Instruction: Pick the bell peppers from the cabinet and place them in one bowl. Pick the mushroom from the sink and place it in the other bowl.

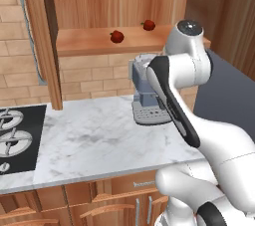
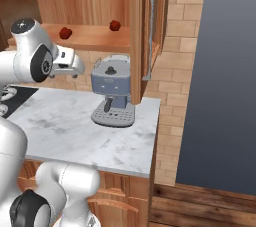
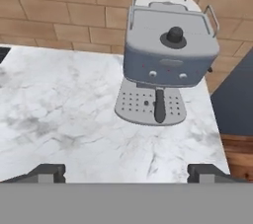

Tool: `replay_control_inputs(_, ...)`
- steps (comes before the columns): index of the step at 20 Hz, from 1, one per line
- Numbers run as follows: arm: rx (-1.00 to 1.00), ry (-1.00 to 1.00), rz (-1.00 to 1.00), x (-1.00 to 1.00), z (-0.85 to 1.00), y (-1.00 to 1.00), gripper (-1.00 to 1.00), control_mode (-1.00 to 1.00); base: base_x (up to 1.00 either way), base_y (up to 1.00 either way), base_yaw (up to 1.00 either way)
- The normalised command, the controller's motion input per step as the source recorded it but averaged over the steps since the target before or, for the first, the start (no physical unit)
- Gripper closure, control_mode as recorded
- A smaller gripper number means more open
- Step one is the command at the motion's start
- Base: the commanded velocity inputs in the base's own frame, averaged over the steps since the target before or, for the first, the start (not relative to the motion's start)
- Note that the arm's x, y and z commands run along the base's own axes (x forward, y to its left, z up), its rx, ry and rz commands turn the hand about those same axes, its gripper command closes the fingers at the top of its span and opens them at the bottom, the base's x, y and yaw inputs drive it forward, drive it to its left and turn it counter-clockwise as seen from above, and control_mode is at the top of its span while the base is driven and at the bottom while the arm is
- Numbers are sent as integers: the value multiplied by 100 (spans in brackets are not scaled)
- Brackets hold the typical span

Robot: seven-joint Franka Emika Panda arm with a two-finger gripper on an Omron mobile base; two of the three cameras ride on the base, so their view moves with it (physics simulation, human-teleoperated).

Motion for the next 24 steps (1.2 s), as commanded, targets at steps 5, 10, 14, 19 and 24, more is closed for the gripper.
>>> replay_control_inputs(5, 3, -12, 0, -5, 49, 21, -100, -100, 0, 0, 0)
replay_control_inputs(10, 2, -8, 6, 0, 46, 37, -100, -100, 0, 0, 0)
replay_control_inputs(14, 3, -13, 23, 27, 12, 21, -100, -100, 0, 0, 0)
replay_control_inputs(19, 2, -26, 16, 42, 15, 1, -100, -100, 0, 0, 0)
replay_control_inputs(24, 0, -5, 1, 28, 9, 9, -100, -100, 0, 0, 0)
